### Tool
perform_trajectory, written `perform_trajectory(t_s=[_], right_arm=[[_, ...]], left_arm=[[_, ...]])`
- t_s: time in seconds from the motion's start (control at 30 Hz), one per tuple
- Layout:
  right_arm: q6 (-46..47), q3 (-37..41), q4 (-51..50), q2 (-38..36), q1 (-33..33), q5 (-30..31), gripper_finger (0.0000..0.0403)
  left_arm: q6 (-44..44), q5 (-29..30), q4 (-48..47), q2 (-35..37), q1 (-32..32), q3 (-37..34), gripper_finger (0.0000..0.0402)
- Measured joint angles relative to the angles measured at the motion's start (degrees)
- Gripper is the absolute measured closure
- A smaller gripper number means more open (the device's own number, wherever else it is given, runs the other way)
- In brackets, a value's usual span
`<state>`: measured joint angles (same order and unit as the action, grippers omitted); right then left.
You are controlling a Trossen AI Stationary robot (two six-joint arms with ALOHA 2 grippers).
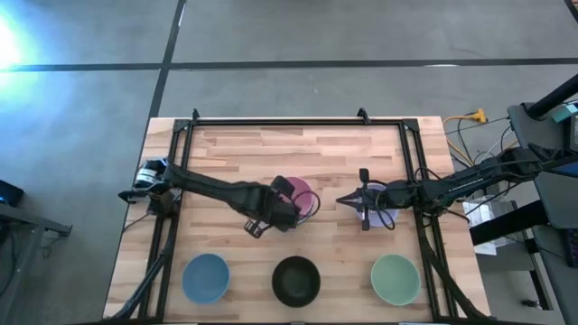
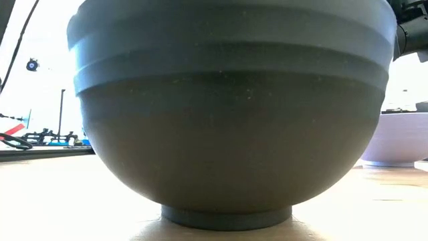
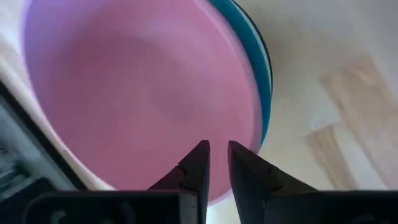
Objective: Nest bowls inside each other
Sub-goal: Stack the pink bowl on top of the blue bowl, then stack the purple bowl on top of the pink bowl
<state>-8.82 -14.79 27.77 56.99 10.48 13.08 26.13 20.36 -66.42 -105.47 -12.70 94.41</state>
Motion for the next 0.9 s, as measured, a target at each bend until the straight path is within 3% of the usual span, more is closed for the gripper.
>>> perform_trajectory(t_s=[0.27, 0.5, 0.67, 0.77, 0.9], right_arm=[[0.2, 0.0, 0.8, 0.0, 0.0, 0.0, 0.0394], [4.0, 0.0, 0.9, 0.2, 0.0, 0.0, 0.0394], [7.4, 0.2, 1.5, 2.1, 0.0, 0.0, 0.0394], [6.1, 0.2, 6.3, 4.2, 0.0, 0.0, 0.0394], [1.9, 0.2, 20.0, 8.6, 0.0, -0.2, 0.0394]], left_arm=[[-2.2, 11.3, -0.1, 4.2, -2.2, -0.9, 0.0357], [-16.2, 14.9, 0.1, 16.2, -6.0, -4.8, 0.0357], [-21.5, 19.9, 12.5, 27.2, -10.4, -19.1, 0.0357], [-18.9, 21.7, 26.3, 34.2, -11.1, -30.8, 0.0357], [-10.6, 21.7, 50.0, 42.7, -10.6, -47.6, 0.0357]])
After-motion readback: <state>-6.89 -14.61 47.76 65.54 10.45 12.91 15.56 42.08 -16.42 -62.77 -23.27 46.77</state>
